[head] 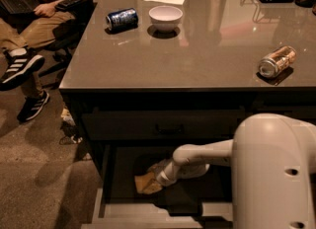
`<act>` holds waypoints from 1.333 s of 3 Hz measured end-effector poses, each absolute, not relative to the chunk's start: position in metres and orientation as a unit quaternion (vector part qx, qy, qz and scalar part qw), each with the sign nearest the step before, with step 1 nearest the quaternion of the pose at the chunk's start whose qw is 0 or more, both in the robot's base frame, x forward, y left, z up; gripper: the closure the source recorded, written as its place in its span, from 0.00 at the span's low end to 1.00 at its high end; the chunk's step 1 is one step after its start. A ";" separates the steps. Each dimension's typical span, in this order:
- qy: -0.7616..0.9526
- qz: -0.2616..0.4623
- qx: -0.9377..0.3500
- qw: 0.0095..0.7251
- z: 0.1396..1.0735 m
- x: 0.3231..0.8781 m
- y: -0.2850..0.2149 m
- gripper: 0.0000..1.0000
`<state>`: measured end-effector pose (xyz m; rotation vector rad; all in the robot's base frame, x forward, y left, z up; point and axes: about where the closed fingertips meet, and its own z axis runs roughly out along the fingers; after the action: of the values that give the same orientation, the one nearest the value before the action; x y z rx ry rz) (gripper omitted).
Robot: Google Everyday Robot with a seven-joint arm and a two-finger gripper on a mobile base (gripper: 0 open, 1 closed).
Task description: Pick sponge from middle drawer and place on counter
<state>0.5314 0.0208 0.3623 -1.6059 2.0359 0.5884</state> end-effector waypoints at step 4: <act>0.679 0.250 -0.567 0.394 0.491 0.521 -0.074 1.00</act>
Offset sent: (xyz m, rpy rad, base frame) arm -0.0174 -0.1010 0.0979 0.2576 -0.1456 -0.1150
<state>0.5207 -0.0738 0.4906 -1.4387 1.7222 0.6339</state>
